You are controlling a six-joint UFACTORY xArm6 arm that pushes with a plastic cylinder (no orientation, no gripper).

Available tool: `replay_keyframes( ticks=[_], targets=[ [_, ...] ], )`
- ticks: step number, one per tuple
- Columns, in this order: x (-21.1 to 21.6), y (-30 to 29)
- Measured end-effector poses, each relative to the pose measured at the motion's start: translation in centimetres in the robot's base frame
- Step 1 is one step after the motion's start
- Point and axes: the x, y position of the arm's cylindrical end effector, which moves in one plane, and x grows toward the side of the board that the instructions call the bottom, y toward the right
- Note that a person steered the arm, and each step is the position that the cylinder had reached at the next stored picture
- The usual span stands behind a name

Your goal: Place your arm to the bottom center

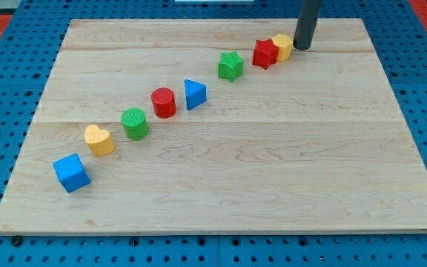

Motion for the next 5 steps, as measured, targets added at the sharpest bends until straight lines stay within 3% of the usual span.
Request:
replay_keyframes(
  ticks=[2, 4, 5],
  targets=[
    [4.3, 2.8],
    [11.6, 5.1],
    [11.7, 5.6]
  ],
)
